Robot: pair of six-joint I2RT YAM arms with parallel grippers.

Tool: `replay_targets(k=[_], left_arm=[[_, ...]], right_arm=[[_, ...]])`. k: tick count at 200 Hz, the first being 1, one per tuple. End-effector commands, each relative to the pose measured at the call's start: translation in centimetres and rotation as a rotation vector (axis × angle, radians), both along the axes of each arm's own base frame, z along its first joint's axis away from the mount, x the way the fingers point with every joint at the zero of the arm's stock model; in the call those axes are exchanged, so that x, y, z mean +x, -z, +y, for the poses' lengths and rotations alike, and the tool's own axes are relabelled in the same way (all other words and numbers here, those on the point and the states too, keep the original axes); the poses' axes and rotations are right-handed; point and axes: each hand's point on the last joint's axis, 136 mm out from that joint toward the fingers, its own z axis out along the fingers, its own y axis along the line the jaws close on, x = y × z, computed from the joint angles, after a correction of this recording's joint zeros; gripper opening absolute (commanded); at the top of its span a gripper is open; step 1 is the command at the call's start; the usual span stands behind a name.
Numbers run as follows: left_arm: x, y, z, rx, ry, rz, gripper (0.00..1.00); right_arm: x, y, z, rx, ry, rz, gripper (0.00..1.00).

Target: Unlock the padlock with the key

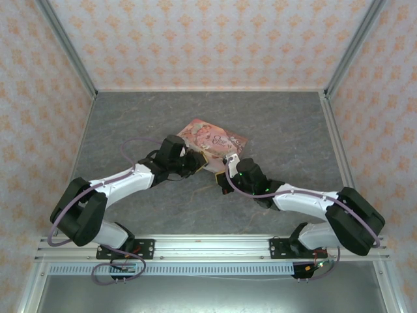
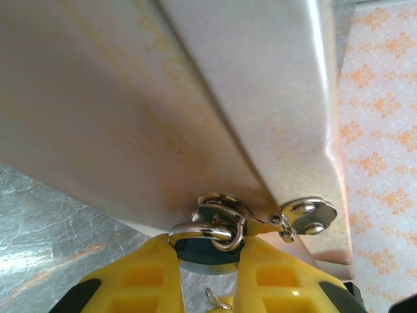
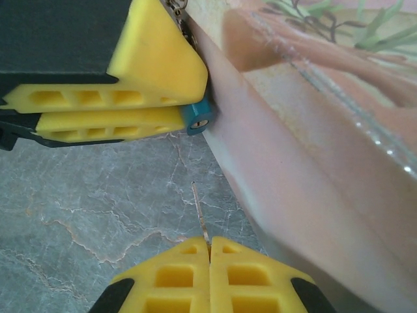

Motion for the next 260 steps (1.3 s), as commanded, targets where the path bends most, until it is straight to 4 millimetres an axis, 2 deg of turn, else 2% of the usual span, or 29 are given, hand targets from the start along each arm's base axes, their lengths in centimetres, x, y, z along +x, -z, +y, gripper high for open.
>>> replay_targets(k=[1,130,217,260], left_arm=[[0.5,-2.6,-0.7,-0.041,0.007,-0.045,0.14],[0.4,-2.5,-0.9,-0.027,0.010,-0.052,0.13],[0.4,-2.2,-0.8,-0.022,0.009,-0.050,0.13],[0.4,-2.3,-0.8,-0.024,0.011,-0.050,0.13]], right_arm=[[1.1,-2.1,0.9,0.037,0.007,-0.075,0.00],[2.2,-2.5,1.8,0.051,0.020,-0.083,0.00],[2.2,-1.3,1.4,0.016,0.034,-0.059,0.00],[2.2,-1.1,2.0,0.017,0.015,-0.045,0.00]])
